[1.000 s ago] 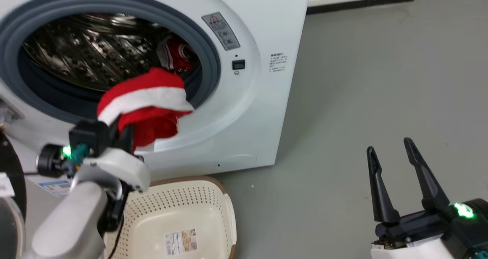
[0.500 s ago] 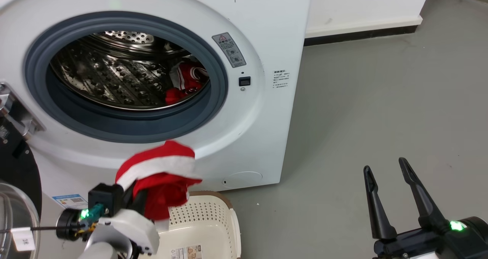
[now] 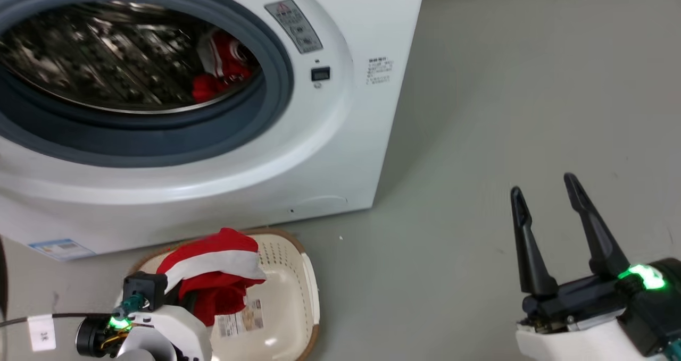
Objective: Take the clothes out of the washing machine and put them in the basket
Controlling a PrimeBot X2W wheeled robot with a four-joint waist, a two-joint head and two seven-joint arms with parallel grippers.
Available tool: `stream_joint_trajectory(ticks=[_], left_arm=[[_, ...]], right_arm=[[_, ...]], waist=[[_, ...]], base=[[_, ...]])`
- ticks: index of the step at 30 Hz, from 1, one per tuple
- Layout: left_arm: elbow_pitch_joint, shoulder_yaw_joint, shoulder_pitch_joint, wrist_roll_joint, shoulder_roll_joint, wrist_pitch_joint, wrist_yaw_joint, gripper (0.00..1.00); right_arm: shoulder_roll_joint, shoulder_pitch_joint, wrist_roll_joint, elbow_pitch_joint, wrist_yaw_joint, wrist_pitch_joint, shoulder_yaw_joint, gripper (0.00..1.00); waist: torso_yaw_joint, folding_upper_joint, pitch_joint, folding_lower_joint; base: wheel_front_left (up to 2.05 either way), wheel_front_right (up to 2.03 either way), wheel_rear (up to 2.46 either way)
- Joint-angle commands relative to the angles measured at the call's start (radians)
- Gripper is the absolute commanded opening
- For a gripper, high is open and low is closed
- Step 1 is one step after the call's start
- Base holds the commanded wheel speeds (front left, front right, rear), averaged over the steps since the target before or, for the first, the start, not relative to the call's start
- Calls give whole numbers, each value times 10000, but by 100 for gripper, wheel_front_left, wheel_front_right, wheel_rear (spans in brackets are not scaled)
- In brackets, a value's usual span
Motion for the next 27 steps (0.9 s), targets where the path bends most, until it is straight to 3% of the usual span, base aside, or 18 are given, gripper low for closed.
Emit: stream_joint_trajectory(ticks=[1,14,27], left_arm=[[173,8,-178,61,-56,-27,-77,0],[3657,-192,-2453,543,-598,-27,-1092,0],[6141,-784,-4273,831,-1013,355,-1420,0]], right_arm=[[3,-222,46,-40,-7,-21,19,100],[3,-1524,367,-374,-7,-21,-42,100],[3,-2372,592,-572,-7,-20,-70,100]], waist=[[-193,0,557,-1],[-404,0,3102,-1],[-486,0,4725,-1]], base=[[0,0,0],[0,0,0],[0,0,0]])
